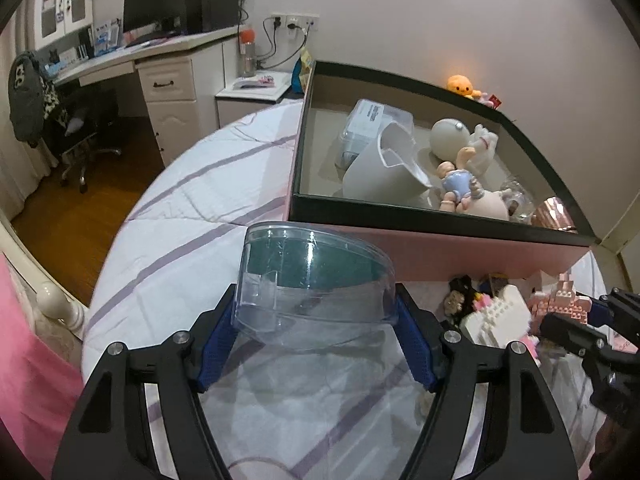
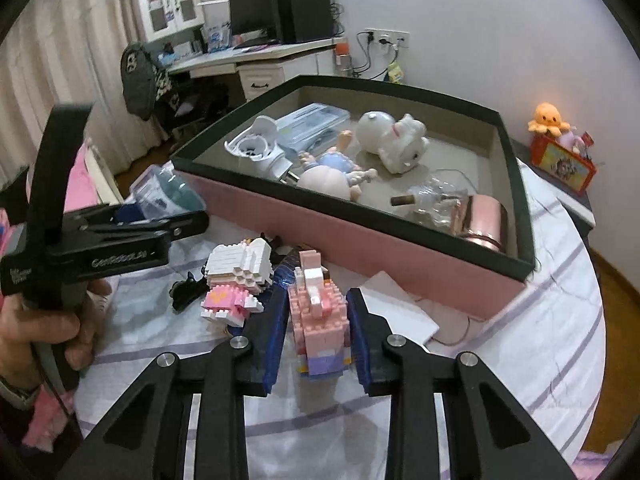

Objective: Organize rigid objects
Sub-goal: 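Grasp the clear teal-lidded container with the left gripper while the right gripper grasps the pink block figure, then carry the container and block figure into the tray and open both grippers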

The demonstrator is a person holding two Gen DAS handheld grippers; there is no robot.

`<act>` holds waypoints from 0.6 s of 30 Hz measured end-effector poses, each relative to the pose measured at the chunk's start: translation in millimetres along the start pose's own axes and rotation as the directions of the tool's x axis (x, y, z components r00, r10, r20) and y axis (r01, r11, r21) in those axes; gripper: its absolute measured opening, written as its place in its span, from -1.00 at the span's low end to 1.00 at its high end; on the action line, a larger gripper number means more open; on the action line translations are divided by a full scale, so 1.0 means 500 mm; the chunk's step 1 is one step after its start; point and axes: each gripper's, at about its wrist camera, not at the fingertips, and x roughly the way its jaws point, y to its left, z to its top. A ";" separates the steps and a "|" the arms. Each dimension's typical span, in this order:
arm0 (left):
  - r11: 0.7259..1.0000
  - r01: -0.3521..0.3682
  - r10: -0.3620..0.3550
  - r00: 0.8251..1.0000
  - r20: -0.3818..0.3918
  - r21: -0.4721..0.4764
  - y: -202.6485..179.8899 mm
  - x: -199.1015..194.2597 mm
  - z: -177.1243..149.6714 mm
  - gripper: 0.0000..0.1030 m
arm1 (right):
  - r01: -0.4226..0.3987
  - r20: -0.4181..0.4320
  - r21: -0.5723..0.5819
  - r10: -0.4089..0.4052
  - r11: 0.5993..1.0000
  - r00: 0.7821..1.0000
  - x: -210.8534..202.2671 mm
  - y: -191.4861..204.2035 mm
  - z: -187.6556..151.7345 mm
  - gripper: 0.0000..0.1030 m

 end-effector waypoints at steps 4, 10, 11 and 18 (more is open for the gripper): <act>1.000 0.001 -0.001 1.000 0.030 0.005 0.001 -0.040 -0.006 0.42 | -0.004 0.032 0.029 0.003 1.000 0.999 -0.031 -0.007 -0.003 -0.42; 1.000 0.014 -0.016 0.997 0.076 0.022 -0.013 -0.100 -0.001 0.42 | -0.012 0.082 0.049 0.008 0.999 0.997 -0.077 -0.008 0.002 -0.42; 1.000 0.017 -0.019 0.996 0.085 0.026 -0.016 -0.110 0.002 0.42 | -0.011 0.091 0.051 0.006 0.999 0.996 -0.084 -0.008 0.005 -0.42; 0.998 0.036 -0.044 0.989 0.142 0.056 -0.038 -0.150 0.044 0.42 | 0.000 0.173 0.063 -0.011 0.998 0.985 -0.123 -0.019 0.061 -0.42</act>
